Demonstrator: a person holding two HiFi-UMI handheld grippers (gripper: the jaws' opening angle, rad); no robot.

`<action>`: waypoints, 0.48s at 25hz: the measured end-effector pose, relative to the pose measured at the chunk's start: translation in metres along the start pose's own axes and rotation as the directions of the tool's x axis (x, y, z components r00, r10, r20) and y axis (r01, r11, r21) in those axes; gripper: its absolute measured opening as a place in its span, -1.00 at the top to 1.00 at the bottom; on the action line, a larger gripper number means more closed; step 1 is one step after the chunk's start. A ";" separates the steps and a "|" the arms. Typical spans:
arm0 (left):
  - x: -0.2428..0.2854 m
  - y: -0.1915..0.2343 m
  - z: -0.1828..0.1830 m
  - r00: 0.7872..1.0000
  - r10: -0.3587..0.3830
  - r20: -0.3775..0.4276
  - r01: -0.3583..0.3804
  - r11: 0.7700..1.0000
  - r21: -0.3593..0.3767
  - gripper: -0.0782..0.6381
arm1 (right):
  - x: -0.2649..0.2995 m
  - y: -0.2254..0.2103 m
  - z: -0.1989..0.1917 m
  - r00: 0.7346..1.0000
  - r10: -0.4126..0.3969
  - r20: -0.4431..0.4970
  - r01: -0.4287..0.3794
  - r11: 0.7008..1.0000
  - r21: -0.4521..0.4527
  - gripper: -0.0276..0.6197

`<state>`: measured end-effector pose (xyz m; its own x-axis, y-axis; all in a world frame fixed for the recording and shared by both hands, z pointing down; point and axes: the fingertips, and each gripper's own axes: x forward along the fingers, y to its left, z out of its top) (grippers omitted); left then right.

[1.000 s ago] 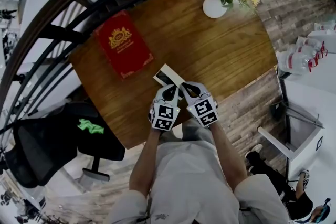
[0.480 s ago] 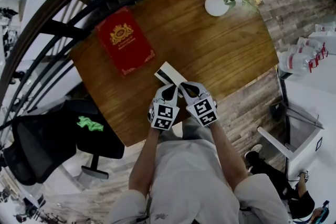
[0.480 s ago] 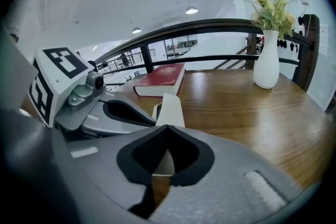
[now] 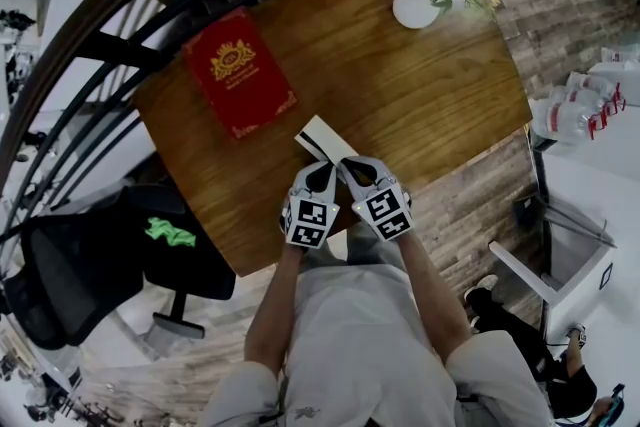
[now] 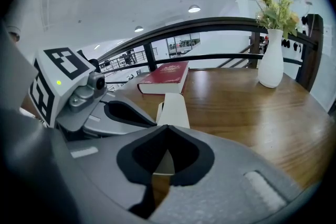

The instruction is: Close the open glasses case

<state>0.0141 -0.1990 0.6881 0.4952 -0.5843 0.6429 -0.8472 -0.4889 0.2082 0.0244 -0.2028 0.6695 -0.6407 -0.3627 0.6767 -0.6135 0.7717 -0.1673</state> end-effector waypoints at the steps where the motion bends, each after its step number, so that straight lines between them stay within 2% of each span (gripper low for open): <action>1: 0.000 0.000 -0.001 1.000 0.000 -0.001 0.000 1.000 -0.001 0.73 | 0.000 0.001 0.000 1.000 0.001 -0.001 -0.001 1.000 -0.001 0.91; 12: -0.003 0.001 -0.009 1.000 0.003 -0.012 -0.003 1.000 -0.015 0.73 | 0.003 0.007 -0.004 1.000 0.014 -0.011 -0.014 1.000 -0.002 0.91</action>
<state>0.0103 -0.1918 0.6927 0.4906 -0.5777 0.6524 -0.8513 -0.4775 0.2174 0.0200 -0.1960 0.6735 -0.6438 -0.3461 0.6824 -0.6038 0.7776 -0.1753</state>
